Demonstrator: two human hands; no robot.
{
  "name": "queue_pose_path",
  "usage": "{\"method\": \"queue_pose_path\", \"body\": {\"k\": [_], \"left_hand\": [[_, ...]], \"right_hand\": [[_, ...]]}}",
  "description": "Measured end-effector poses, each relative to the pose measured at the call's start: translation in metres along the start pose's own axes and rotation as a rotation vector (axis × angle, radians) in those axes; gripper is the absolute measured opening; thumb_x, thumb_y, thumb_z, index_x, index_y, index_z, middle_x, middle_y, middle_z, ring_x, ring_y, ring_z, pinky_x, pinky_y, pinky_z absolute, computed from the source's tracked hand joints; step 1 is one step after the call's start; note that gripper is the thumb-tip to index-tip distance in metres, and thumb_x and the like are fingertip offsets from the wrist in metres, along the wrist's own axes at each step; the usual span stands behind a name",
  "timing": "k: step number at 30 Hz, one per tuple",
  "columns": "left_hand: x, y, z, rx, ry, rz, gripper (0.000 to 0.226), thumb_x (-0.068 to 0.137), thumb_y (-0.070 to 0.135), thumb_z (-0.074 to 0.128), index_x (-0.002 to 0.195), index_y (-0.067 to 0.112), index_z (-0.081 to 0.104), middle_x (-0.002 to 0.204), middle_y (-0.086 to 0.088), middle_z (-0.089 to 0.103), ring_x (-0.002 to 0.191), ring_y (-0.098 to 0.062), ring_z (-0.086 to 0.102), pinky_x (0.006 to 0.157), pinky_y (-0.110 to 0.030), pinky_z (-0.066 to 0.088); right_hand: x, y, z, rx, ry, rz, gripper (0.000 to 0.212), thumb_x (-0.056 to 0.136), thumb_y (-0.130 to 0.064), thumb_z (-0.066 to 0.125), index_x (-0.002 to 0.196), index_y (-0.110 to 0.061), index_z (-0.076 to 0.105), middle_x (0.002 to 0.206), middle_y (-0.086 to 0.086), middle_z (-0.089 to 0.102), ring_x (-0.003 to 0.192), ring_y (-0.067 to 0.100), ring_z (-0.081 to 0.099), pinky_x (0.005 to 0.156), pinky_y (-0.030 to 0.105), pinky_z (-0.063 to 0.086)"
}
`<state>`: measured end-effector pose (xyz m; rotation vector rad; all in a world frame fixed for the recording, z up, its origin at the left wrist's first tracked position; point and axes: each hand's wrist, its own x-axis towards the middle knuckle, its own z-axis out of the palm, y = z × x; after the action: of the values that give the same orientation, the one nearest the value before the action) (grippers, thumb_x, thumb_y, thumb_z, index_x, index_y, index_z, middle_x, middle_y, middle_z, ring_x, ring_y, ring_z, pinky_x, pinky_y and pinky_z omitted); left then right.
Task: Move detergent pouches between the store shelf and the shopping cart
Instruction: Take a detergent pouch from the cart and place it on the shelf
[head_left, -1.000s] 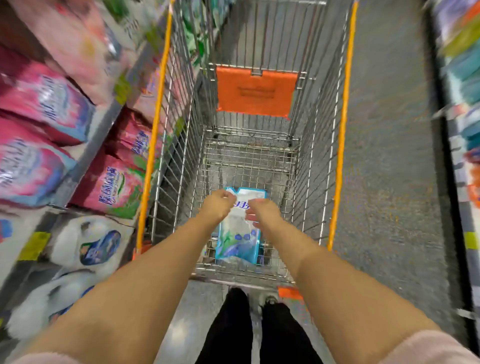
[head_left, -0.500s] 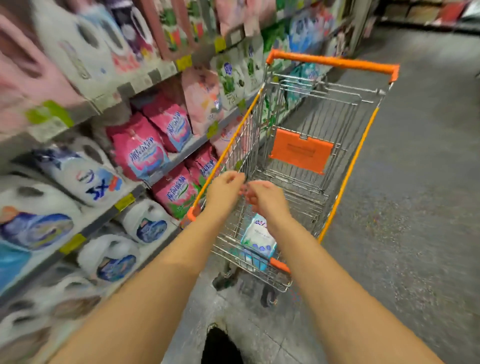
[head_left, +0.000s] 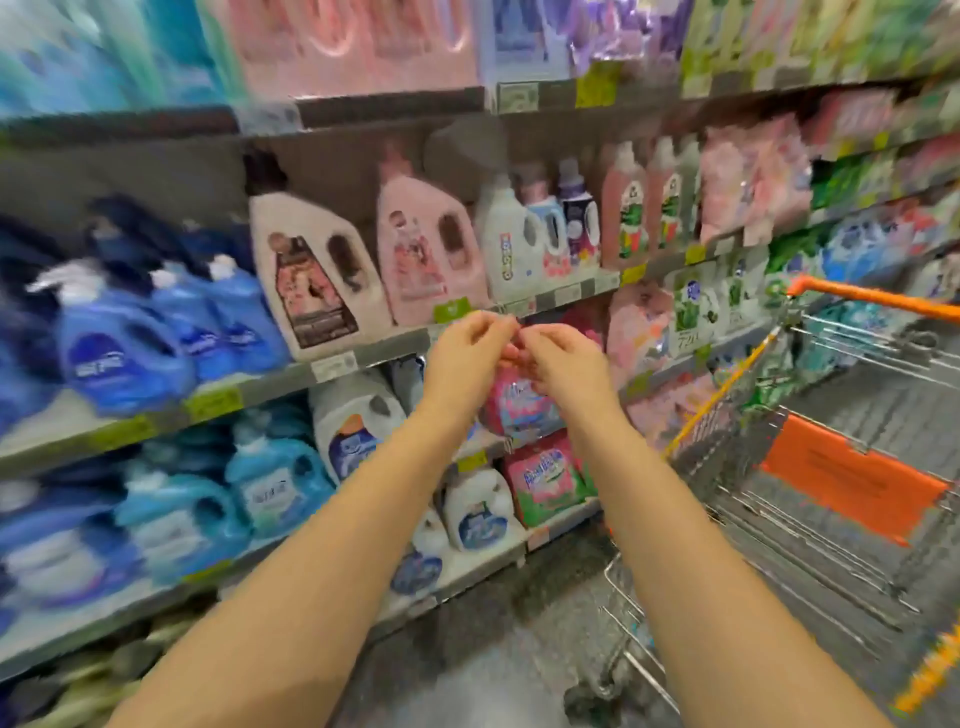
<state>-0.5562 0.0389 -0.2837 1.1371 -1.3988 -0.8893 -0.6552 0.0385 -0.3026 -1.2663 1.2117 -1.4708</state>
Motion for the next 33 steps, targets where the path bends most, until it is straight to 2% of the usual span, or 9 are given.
{"method": "queue_pose_path", "body": {"k": [2, 5, 10, 13, 17, 24, 28, 31, 33], "left_hand": [[0.006, 0.013, -0.049, 0.005, 0.061, 0.052, 0.021, 0.093, 0.010, 0.050, 0.073, 0.015, 0.058, 0.060, -0.002, 0.060, 0.050, -0.005, 0.058, 0.053, -0.016, 0.048], [0.016, 0.032, -0.122, 0.107, 0.152, 0.136, 0.020, 0.093, 0.013, 0.051, 0.075, 0.018, 0.059, 0.057, 0.006, 0.060, 0.049, 0.001, 0.056, 0.053, -0.012, 0.047], [0.028, 0.057, -0.231, 0.234, 0.235, 0.209, 0.020, 0.091, 0.014, 0.053, 0.073, 0.019, 0.061, 0.057, 0.004, 0.058, 0.049, 0.001, 0.052, 0.054, -0.014, 0.046], [0.039, 0.065, -0.284, 0.242, 0.305, 0.245, 0.022, 0.090, 0.011, 0.053, 0.071, 0.018, 0.059, 0.047, 0.007, 0.055, 0.044, 0.002, 0.049, 0.052, -0.012, 0.043], [0.062, 0.065, -0.337, 0.275, 0.389, 0.274, 0.022, 0.091, 0.009, 0.053, 0.072, 0.017, 0.058, 0.042, 0.010, 0.054, 0.042, 0.002, 0.049, 0.051, -0.010, 0.043], [0.116, 0.066, -0.408, 0.350, 0.558, 0.326, 0.023, 0.091, 0.011, 0.054, 0.070, 0.019, 0.059, 0.046, 0.007, 0.056, 0.045, -0.003, 0.051, 0.055, -0.015, 0.046], [0.140, 0.070, -0.450, 0.432, 0.665, 0.333, 0.023, 0.090, 0.015, 0.055, 0.069, 0.023, 0.060, 0.047, 0.009, 0.058, 0.049, -0.005, 0.053, 0.063, -0.021, 0.047], [0.151, 0.071, -0.479, 0.434, 0.753, 0.349, 0.020, 0.089, 0.017, 0.056, 0.072, 0.026, 0.057, 0.051, 0.008, 0.059, 0.049, -0.001, 0.053, 0.066, -0.025, 0.047], [0.158, 0.071, -0.501, 0.511, 0.808, 0.361, 0.013, 0.085, 0.027, 0.060, 0.074, 0.031, 0.056, 0.063, 0.007, 0.060, 0.057, -0.004, 0.057, 0.068, -0.029, 0.046]], "right_hand": [[0.003, -0.018, 0.048, 0.040, -0.075, -0.034, 0.016, 0.090, -0.020, 0.056, 0.076, -0.024, 0.061, 0.078, -0.002, 0.065, 0.075, 0.014, 0.061, 0.065, 0.025, 0.045], [0.006, -0.047, 0.118, 0.032, -0.171, -0.124, 0.016, 0.091, -0.020, 0.055, 0.076, -0.025, 0.061, 0.079, -0.001, 0.066, 0.078, 0.017, 0.062, 0.072, 0.031, 0.049], [0.011, -0.085, 0.212, 0.056, -0.281, -0.263, 0.019, 0.090, -0.018, 0.056, 0.074, -0.025, 0.060, 0.077, -0.003, 0.065, 0.077, 0.012, 0.062, 0.067, 0.024, 0.047], [0.019, -0.101, 0.261, 0.110, -0.335, -0.343, 0.019, 0.091, -0.010, 0.055, 0.075, -0.020, 0.059, 0.068, -0.006, 0.061, 0.058, -0.004, 0.057, 0.061, 0.015, 0.046], [0.041, -0.113, 0.321, 0.084, -0.434, -0.401, 0.016, 0.090, -0.014, 0.056, 0.076, -0.020, 0.061, 0.059, -0.010, 0.059, 0.049, -0.007, 0.054, 0.049, 0.008, 0.041], [0.099, -0.137, 0.408, 0.101, -0.578, -0.498, 0.022, 0.089, -0.016, 0.056, 0.069, -0.025, 0.059, 0.063, -0.006, 0.061, 0.057, 0.003, 0.054, 0.059, 0.017, 0.042], [0.131, -0.155, 0.449, 0.113, -0.639, -0.531, 0.020, 0.090, -0.018, 0.057, 0.071, -0.026, 0.058, 0.067, -0.005, 0.063, 0.060, 0.003, 0.056, 0.061, 0.014, 0.043], [0.149, -0.167, 0.478, 0.078, -0.626, -0.579, 0.021, 0.089, -0.019, 0.057, 0.070, -0.028, 0.057, 0.066, -0.007, 0.063, 0.066, 0.008, 0.058, 0.071, 0.027, 0.046], [0.158, -0.175, 0.496, 0.037, -0.612, -0.642, 0.019, 0.088, -0.019, 0.057, 0.071, -0.028, 0.057, 0.068, -0.007, 0.063, 0.071, 0.013, 0.059, 0.076, 0.033, 0.048]]}}
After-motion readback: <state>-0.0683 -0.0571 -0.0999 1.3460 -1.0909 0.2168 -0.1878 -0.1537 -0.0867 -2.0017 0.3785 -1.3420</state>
